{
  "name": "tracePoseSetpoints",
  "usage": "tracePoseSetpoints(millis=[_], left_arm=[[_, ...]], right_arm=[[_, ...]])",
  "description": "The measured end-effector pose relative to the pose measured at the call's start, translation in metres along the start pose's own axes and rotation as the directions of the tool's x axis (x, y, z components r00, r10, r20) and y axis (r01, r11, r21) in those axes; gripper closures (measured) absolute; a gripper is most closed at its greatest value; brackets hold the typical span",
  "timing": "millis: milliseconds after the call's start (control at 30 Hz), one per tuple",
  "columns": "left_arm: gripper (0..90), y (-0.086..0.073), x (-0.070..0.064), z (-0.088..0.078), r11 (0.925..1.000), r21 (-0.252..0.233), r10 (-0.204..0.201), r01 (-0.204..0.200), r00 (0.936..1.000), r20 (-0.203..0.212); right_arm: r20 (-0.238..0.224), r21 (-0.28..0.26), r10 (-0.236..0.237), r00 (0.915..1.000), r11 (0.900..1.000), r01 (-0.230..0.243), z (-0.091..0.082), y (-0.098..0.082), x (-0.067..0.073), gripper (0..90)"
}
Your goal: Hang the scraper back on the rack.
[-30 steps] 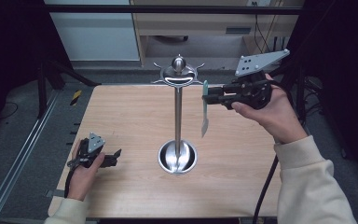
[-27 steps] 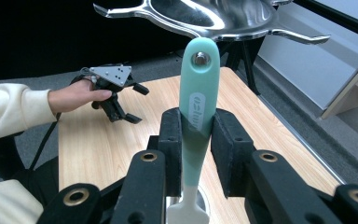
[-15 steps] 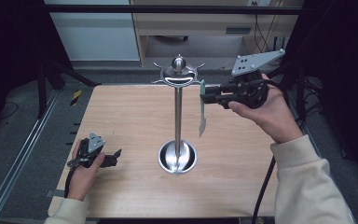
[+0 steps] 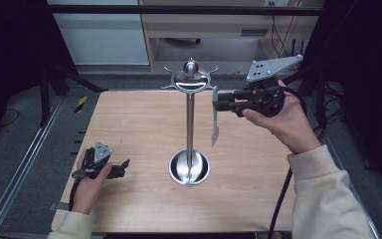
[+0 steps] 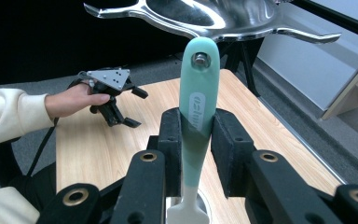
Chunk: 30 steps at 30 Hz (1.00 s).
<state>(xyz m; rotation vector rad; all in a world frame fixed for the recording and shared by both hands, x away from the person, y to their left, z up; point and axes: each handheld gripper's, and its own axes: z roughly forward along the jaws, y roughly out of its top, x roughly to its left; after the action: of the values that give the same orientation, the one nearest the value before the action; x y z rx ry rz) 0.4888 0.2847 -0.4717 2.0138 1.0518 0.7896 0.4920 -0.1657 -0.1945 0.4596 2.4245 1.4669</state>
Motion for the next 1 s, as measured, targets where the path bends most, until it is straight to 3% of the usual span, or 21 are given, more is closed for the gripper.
tracePoseSetpoints(millis=[467, 600, 833, 1000], left_arm=[[4.4, 0.0, 0.0, 0.0, 1.0, 0.001, 0.001, -0.001, 1.0, 0.0], [4.4, 0.0, 0.0, 0.0, 1.0, 0.001, 0.0, 0.0, 1.0, 0.001], [4.4, 0.0, -0.001, 0.001, 1.0, 0.003, 0.004, -0.004, 1.0, 0.001], [4.3, 0.0, -0.001, 0.0, 1.0, 0.001, 0.003, -0.003, 1.0, 0.003]], right_arm=[[0.001, -0.027, 0.009, 1.0, 1.0, -0.009, 0.001, -0.004, 0.0, 73.9], [0.013, -0.056, 0.028, 0.9995, 0.998, -0.027, -0.002, -0.005, 0.0, 64.5], [0.033, -0.064, 0.035, 0.9989, 0.997, -0.033, -0.009, -0.01, 0.002, 58.2], [0.12, -0.06, 0.054, 0.9913, 0.997, -0.047, -0.013, -0.02, 0.003, 43.5]])
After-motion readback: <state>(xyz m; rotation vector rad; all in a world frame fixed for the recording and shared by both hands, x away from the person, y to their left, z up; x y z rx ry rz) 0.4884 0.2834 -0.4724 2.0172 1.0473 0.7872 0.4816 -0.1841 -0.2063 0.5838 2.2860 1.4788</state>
